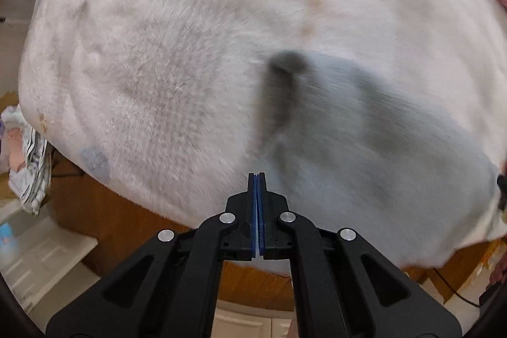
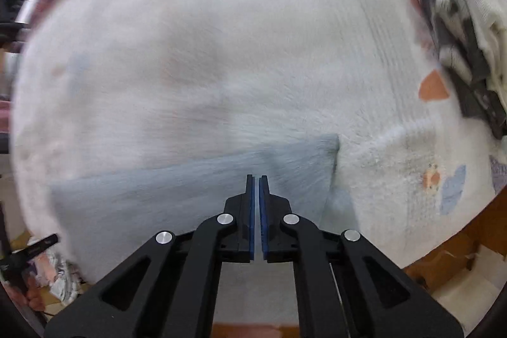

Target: Fold large clothes

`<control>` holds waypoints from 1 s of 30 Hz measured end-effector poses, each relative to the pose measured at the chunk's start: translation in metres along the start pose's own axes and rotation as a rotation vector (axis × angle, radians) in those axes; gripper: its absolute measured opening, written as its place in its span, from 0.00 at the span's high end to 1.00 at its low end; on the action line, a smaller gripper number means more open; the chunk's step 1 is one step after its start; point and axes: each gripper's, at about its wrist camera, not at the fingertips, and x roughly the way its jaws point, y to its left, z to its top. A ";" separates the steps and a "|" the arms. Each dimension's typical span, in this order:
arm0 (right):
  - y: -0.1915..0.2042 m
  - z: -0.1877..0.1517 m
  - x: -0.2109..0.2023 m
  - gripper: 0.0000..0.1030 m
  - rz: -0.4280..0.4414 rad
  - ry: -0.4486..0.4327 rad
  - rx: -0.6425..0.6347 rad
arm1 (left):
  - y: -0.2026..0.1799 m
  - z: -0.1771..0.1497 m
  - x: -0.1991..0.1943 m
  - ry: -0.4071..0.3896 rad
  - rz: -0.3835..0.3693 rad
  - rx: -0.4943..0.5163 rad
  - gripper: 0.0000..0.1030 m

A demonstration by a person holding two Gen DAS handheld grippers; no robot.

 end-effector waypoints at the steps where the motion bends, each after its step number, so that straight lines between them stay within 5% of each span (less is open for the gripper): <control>1: 0.016 -0.010 -0.012 0.95 0.085 -0.003 -0.031 | -0.011 -0.006 -0.008 -0.010 -0.034 0.012 0.98; 6: 0.082 -0.073 0.035 0.95 0.259 0.158 -0.180 | -0.092 -0.040 0.013 0.060 -0.148 0.143 0.98; 8: 0.087 -0.110 0.072 1.00 0.217 0.272 -0.200 | -0.106 -0.052 0.036 0.108 -0.114 0.161 0.98; 10: 0.079 -0.136 0.091 1.00 0.136 0.294 -0.265 | -0.100 -0.067 0.061 0.139 -0.061 0.167 0.98; 13: 0.038 -0.159 0.103 1.00 0.058 0.365 -0.155 | -0.074 -0.083 0.075 0.161 -0.098 0.105 0.98; 15: 0.002 -0.168 0.096 0.97 -0.098 0.346 -0.085 | -0.058 -0.085 0.070 0.160 -0.059 0.083 0.98; 18: -0.050 -0.167 0.067 0.97 -0.097 0.314 0.084 | -0.031 -0.085 0.062 0.155 0.095 0.080 0.98; 19: -0.060 -0.159 0.049 0.97 -0.075 0.273 0.114 | -0.023 -0.082 0.058 0.145 0.094 0.072 0.98; 25: -0.032 -0.117 0.011 0.94 -0.019 0.074 0.010 | -0.018 -0.066 0.023 0.011 0.070 0.089 0.98; 30: -0.028 -0.092 0.078 0.97 -0.065 0.129 0.059 | -0.031 -0.056 0.059 0.009 0.104 0.055 0.97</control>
